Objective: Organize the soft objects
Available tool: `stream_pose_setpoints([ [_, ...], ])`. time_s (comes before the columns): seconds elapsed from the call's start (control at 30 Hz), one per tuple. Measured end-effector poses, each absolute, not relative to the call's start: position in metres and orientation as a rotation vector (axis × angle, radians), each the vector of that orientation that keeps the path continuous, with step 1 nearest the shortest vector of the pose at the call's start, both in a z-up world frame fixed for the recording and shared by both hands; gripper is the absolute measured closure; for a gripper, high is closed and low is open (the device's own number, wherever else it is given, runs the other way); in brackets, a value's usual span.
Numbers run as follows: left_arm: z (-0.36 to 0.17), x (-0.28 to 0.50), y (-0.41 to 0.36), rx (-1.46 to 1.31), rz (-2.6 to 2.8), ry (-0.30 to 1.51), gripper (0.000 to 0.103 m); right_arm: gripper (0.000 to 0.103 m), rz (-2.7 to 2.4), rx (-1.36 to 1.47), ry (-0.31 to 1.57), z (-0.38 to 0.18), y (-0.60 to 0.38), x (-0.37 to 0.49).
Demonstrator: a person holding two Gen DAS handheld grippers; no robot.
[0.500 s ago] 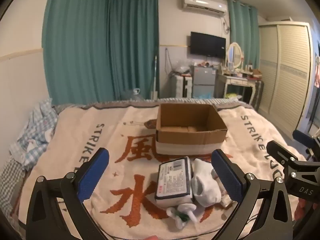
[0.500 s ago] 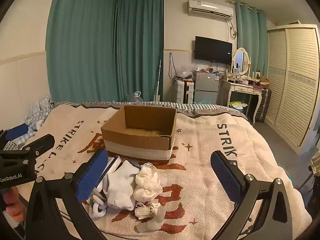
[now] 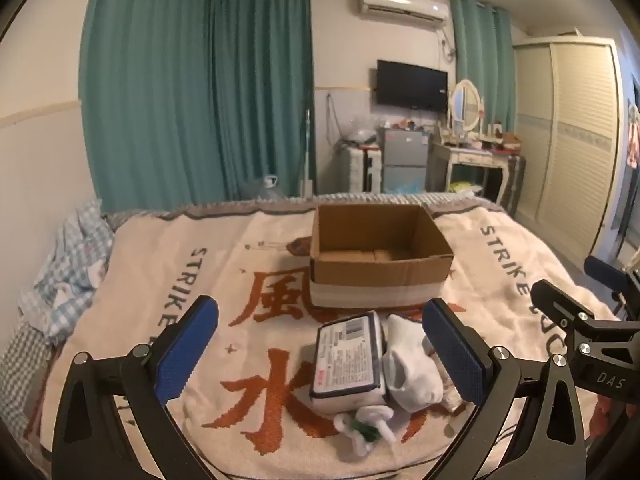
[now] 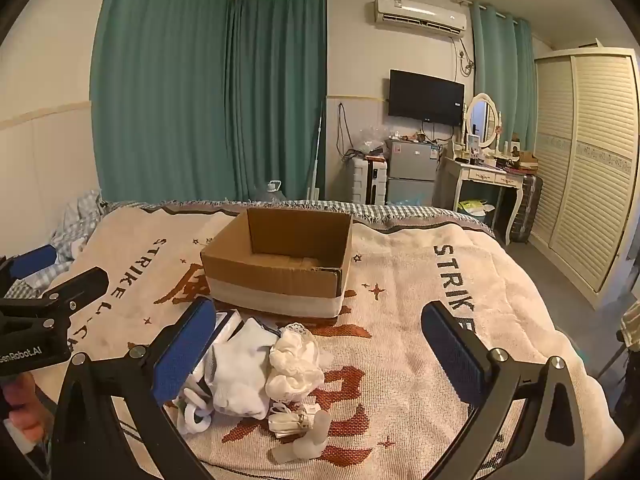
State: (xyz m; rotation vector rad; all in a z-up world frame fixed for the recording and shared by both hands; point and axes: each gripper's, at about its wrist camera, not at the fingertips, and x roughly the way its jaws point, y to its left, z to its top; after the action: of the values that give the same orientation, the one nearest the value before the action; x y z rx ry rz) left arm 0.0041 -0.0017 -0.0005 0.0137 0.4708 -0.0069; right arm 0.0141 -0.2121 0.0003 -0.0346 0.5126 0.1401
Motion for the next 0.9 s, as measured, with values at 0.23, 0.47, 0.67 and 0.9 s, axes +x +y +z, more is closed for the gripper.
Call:
stream_pose_setpoints([
  [0.23, 0.0004, 0.0031, -0.0025, 0.029, -0.005, 0.467, 0.0, 0.0, 0.141, -0.035, 0.515, -0.0003, -0.2138, 0.0136],
  [0.47, -0.0019, 0.004, -0.0039, 0.031, -0.009, 0.477, 0.0, 0.0, 0.141, -0.036, 0.518, -0.0028, -0.2163, 0.0135],
  [0.67, -0.0028, 0.0045, -0.0045, 0.032, -0.007, 0.482, 0.0, 0.0, 0.14, -0.036, 0.52, -0.0059, -0.2153, 0.0142],
  [0.9, -0.0025, 0.0044, -0.0048, 0.033, -0.007, 0.481, 0.0, 0.0, 0.14, -0.037, 0.522, -0.0051, -0.215, 0.0145],
])
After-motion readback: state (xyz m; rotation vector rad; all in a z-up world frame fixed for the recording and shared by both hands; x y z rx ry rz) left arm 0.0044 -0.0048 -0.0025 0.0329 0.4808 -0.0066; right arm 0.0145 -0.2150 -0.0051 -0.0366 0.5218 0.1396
